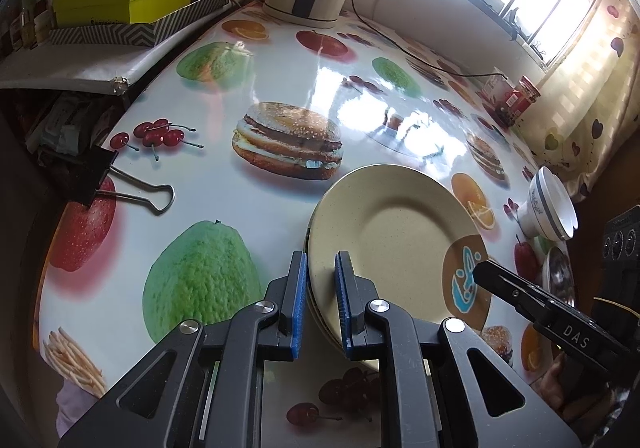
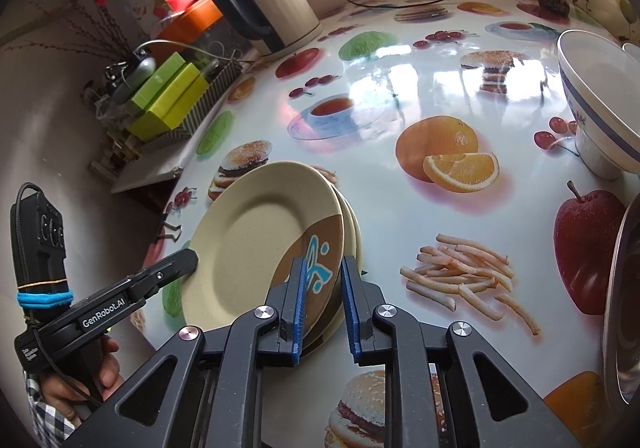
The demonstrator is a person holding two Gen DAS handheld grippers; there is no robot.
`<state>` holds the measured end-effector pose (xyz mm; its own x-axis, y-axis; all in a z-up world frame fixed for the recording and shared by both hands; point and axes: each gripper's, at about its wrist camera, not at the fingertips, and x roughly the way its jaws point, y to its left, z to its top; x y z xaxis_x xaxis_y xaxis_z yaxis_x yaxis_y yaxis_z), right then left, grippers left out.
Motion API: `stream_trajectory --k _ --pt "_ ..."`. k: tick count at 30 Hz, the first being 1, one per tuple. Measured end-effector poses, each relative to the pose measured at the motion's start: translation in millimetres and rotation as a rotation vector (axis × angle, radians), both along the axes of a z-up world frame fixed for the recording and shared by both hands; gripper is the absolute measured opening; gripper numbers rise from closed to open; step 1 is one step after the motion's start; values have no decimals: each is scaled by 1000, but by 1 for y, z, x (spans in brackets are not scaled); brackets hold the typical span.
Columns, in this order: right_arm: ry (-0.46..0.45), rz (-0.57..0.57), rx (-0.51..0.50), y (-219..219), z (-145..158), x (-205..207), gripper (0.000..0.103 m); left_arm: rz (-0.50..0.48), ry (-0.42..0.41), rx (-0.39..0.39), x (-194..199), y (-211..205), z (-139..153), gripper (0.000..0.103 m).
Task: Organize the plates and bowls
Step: 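Lower the plate onto the beige stack and open the left tool, then release the beige plate stack and pull the left tool back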
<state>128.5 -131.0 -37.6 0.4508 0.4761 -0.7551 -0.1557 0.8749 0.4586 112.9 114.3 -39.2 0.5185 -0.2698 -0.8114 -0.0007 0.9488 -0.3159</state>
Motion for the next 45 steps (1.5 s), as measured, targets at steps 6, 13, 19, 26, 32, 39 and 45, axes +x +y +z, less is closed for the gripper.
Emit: stream_trajectory --k 6,13,19,26,32,39,45 --pt "4 2 9 0 -3 2 32 4 6 -25 0 4 -2 28" --pt "41 -15 20 -4 -14 8 39 0 27 -62 4 5 -8 34" --pt "63 -6 56 -4 -21 13 39 -7 41 -91 9 5 -12 34" --pt "75 9 92 -3 -24 18 39 -10 47 -91 13 3 -13 34" --pt "81 -5 103 -6 -25 24 33 -3 53 -85 20 1 -13 34" --pt "76 -20 82 -8 -24 37 33 -10 54 -83 38 -3 -13 34" --pt "74 -43 73 -12 -22 55 33 -31 51 -68 59 -10 -11 34"
